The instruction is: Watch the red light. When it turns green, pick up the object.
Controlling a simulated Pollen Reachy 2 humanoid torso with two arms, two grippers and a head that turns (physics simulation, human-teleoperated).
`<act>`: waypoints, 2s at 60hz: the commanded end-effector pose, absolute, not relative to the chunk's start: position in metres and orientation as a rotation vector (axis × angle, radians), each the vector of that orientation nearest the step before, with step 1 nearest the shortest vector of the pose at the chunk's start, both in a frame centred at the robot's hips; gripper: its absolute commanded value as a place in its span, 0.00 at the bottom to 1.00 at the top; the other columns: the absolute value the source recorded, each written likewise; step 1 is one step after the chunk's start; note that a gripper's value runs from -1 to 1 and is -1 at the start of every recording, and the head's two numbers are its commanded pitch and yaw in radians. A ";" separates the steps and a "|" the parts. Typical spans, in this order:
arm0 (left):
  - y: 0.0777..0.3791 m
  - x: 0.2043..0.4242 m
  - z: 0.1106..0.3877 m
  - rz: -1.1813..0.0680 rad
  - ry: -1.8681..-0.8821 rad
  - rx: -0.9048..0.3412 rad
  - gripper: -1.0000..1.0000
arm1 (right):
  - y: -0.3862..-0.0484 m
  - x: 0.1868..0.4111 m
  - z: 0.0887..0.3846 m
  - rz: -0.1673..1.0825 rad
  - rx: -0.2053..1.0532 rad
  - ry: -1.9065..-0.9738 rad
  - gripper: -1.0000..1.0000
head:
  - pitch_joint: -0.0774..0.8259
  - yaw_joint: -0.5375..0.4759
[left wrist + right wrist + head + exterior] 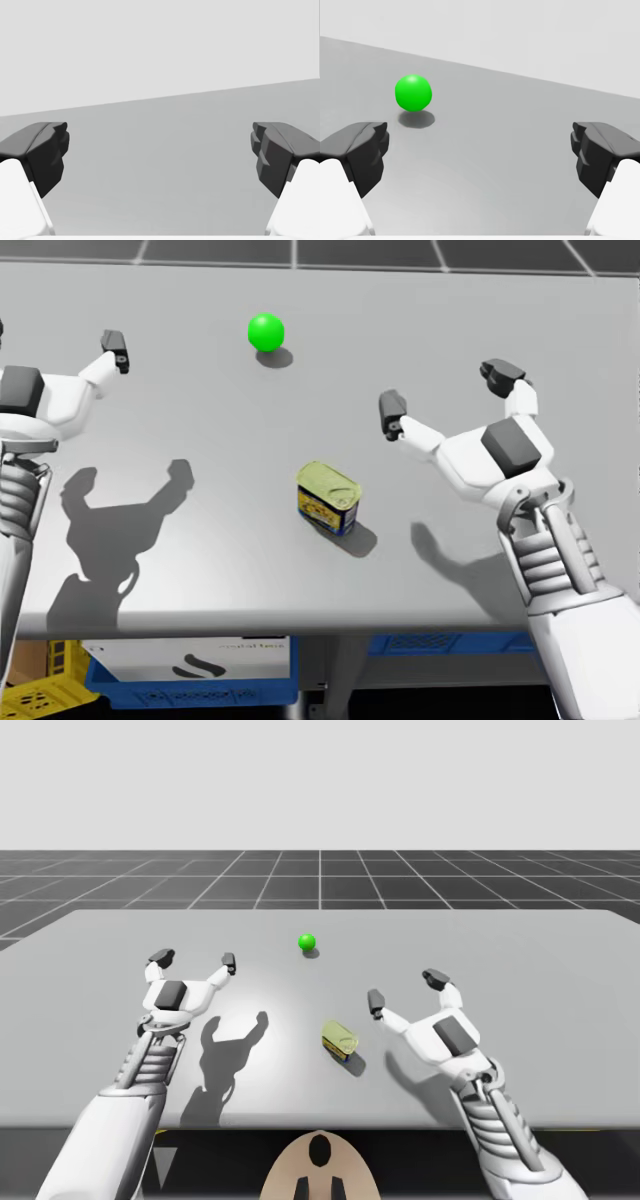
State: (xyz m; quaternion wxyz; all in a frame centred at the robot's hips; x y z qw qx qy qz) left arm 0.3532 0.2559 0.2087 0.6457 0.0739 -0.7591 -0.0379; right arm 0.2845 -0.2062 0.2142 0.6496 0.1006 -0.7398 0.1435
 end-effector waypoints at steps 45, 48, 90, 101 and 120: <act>0.254 0.355 0.204 -0.101 -1.709 0.169 0.00 | -0.165 0.247 0.132 0.675 0.637 -1.432 0.00 | 0.90 0.47; 0.254 0.355 0.204 -0.098 -1.710 0.168 0.00 | -0.166 0.254 0.126 0.660 0.653 -1.394 0.00 | 0.90 0.47; 0.254 0.356 0.204 -0.100 -1.709 0.165 0.00 | -0.144 0.282 0.112 0.691 0.705 -1.290 1.00 | 0.90 0.47; 0.254 0.357 0.204 -0.102 -1.707 0.167 0.00 | -0.144 0.281 0.112 0.692 0.711 -1.285 1.00 | 0.83 0.47; 0.253 0.357 0.200 -0.107 -1.698 0.172 0.00 | -0.145 0.279 0.114 0.686 0.722 -1.287 0.99 | 0.51 0.44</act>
